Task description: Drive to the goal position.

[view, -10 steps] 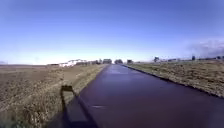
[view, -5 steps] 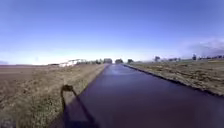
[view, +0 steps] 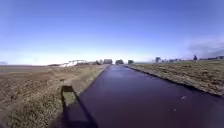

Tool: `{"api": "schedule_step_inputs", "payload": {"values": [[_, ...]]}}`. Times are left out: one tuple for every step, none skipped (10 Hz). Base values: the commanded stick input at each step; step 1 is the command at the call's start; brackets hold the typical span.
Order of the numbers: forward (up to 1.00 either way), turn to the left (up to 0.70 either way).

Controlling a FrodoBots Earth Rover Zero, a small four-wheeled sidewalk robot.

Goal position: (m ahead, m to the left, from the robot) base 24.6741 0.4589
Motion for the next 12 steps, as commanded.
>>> {"api": "schedule_step_inputs", "payload": {"values": [[1.0, 0.0], [1.0, 0.0], [1.0, 0.0], [1.0, 0.0], [1.0, 0.0], [1.0, -0.02], [1.0, -0.31], [1.0, -0.34], [1.0, -0.31], [1.0, -0.15], [1.0, -0.03], [1.0, 0.0]]}}
